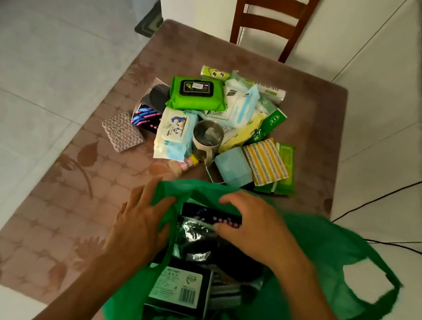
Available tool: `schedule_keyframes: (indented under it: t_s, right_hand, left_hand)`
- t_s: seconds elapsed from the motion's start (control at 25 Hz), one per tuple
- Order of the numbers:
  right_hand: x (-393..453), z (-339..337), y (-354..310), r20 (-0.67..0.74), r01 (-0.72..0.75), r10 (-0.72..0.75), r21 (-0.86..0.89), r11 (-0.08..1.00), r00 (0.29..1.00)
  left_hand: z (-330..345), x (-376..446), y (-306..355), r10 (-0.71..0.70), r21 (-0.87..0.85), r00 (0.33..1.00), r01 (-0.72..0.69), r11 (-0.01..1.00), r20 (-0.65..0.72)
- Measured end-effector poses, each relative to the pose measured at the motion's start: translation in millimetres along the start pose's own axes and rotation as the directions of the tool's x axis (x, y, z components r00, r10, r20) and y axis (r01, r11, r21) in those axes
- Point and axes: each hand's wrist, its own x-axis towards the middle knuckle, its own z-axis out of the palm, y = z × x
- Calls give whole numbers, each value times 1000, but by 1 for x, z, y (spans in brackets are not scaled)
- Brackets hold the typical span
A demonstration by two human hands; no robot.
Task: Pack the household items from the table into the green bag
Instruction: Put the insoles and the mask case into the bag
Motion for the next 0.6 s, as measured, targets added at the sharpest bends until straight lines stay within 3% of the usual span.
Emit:
schedule_keyframes:
  t_s: [0.08,0.2,0.24,0.36,0.4,0.48,0.6]
  right_hand:
    - [29,-10,-14,-13,6,-6,33,999,1000]
    - [96,-4,-25,-386,13,43,140,990,922]
    - [118,2,-26,-418,-4,46,102,995,907]
    - [171,30,-7,-231,-171,134,-149,974,964]
    - [176,36,1,-229,-213,172,-166,963,958]
    - [161,35,13,-329,-201,169,-68,977,929]
    - [83,7,13,-567,-4,102,171,985,817]
  left_hand:
    - [1,6,-9,21,-85,1000,-21,996,-9]
    - [4,11,-18,104,-196,994,-108,975,-27]
    - [4,11,-20,139,-208,990,-143,968,-32]
    - [1,10,-25,206,-249,978,-209,946,-40]
    - [0,10,-28,213,-274,976,-217,937,-45]
    - [-1,10,-30,193,-348,979,-203,915,-64]
    - [-2,11,-25,119,-420,988,-150,895,-100]
